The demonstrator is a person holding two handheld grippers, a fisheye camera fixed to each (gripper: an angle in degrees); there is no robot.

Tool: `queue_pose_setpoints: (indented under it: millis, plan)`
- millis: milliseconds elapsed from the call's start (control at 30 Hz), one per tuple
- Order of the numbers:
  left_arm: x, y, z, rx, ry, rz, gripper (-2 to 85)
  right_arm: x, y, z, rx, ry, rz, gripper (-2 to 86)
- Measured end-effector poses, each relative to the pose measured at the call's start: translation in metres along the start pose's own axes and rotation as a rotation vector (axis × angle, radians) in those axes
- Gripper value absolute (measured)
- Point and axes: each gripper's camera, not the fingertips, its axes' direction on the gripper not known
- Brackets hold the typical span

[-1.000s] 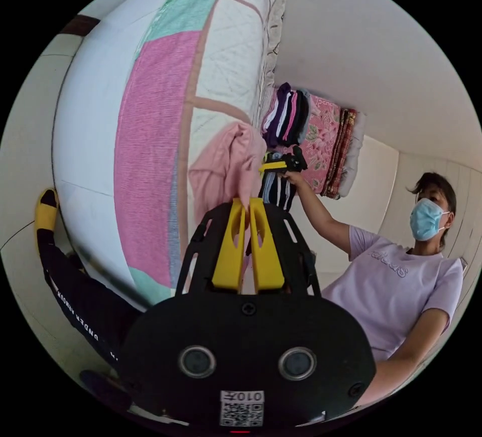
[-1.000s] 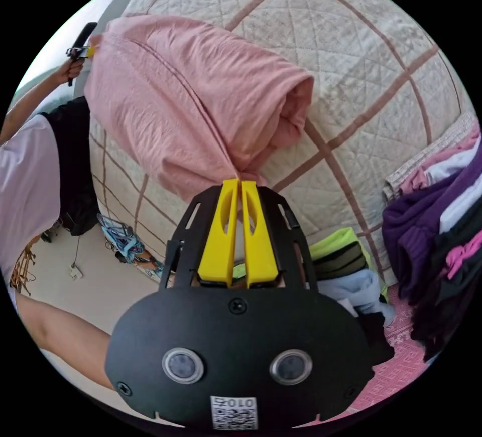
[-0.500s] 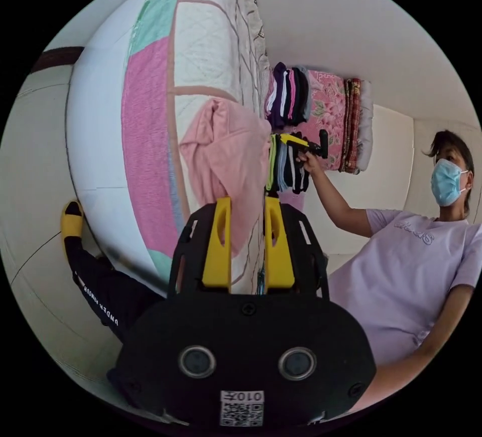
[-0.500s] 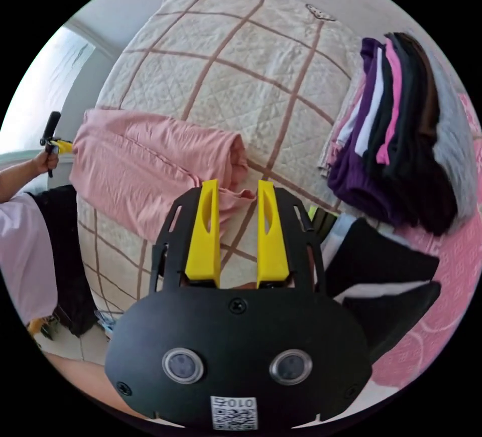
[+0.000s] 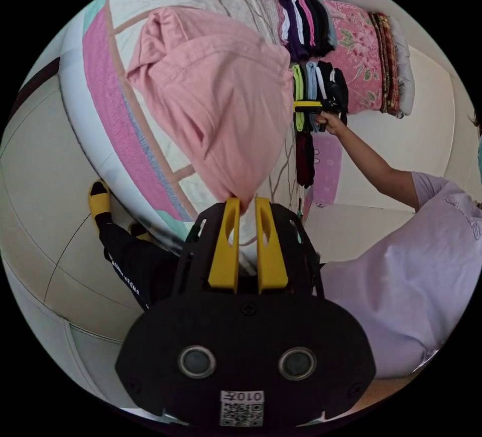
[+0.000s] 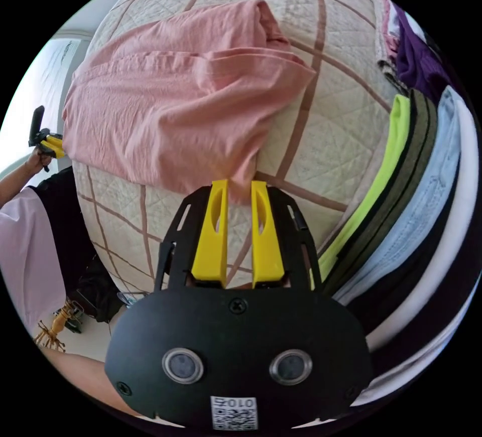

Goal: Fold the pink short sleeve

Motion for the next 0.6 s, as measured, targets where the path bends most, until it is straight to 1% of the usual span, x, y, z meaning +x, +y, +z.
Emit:
queue_pose_setpoints:
  millis: [67,200,267,367,433,533,600]
  plan:
    - [0.008,0.001,0.0,-0.019,-0.008,0.022,1.7,-0.007,0.0,0.001,-0.018,0.032,-0.044,5.4]
    - [0.015,0.004,-0.007,-0.063,-0.025,0.055,0.5,-0.014,0.002,-0.004,-0.084,0.098,-0.126,4.2]
    - [0.021,0.004,-0.009,-0.098,-0.039,0.09,0.4,-0.015,0.0,0.0,-0.124,0.097,-0.152,4.1]
    - [0.033,0.001,-0.004,-0.155,-0.136,0.157,0.9,-0.021,-0.005,0.018,-0.175,0.102,-0.177,4.4]
    - [0.038,0.0,0.001,-0.171,-0.187,0.161,1.8,-0.024,-0.008,0.027,-0.171,0.12,-0.163,5.0]
    - [0.044,0.001,0.002,-0.186,-0.17,0.163,4.1,-0.028,-0.009,0.031,-0.13,0.188,-0.098,7.1]
    - [0.047,0.007,-0.003,-0.165,-0.17,0.165,5.2,-0.029,-0.006,0.027,-0.093,0.212,-0.043,8.9]
